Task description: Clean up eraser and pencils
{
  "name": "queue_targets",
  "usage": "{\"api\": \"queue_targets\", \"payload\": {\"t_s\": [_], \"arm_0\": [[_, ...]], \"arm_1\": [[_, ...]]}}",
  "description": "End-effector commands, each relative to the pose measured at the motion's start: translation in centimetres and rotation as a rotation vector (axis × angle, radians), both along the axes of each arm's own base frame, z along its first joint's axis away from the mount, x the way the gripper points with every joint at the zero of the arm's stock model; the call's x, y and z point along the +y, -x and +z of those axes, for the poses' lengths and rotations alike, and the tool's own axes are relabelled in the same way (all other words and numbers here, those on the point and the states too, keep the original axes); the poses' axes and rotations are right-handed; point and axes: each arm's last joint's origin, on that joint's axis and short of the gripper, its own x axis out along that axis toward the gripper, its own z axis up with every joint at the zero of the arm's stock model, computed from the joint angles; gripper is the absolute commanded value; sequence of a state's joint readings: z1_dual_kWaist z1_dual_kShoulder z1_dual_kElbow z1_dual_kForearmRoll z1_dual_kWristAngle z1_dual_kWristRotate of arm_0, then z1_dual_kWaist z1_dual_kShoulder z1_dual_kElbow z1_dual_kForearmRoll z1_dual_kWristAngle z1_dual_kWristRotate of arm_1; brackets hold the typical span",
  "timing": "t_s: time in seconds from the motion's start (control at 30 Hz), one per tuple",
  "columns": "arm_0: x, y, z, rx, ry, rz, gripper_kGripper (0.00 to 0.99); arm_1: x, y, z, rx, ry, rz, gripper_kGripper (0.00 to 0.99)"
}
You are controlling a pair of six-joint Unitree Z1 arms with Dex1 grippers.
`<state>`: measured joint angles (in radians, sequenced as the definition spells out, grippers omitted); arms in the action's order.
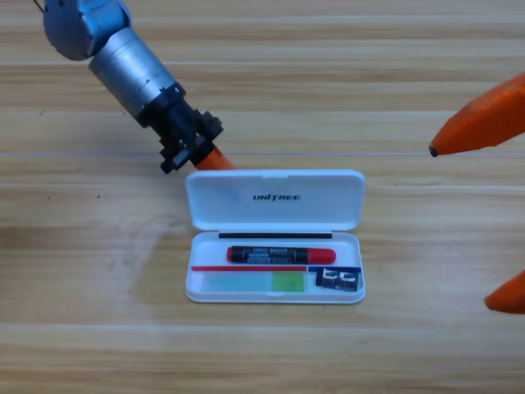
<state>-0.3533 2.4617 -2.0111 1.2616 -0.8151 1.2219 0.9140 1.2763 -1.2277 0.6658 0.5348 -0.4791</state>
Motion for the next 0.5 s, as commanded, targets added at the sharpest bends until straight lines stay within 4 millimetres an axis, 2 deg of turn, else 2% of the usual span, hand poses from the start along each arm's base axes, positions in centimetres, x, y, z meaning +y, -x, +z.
{"api": "queue_targets", "payload": {"t_s": [0.03,0.23,0.5], "arm_0": [[-2.5,1.8,-3.4,0.1,-0.042,-0.059,0.0],[-3.6,2.9,-3.1,0.083,-0.083,-0.101,0.0],[-4.2,4.1,-2.7,0.074,-0.12,-0.131,0.0]], "arm_1": [[0.7,-0.7,-1.4,0.04,0.02,0.004,0.989],[0.7,-0.7,-1.4,0.042,0.022,0.005,0.989],[0.8,-0.8,-1.5,0.047,0.022,0.009,0.989]]}}
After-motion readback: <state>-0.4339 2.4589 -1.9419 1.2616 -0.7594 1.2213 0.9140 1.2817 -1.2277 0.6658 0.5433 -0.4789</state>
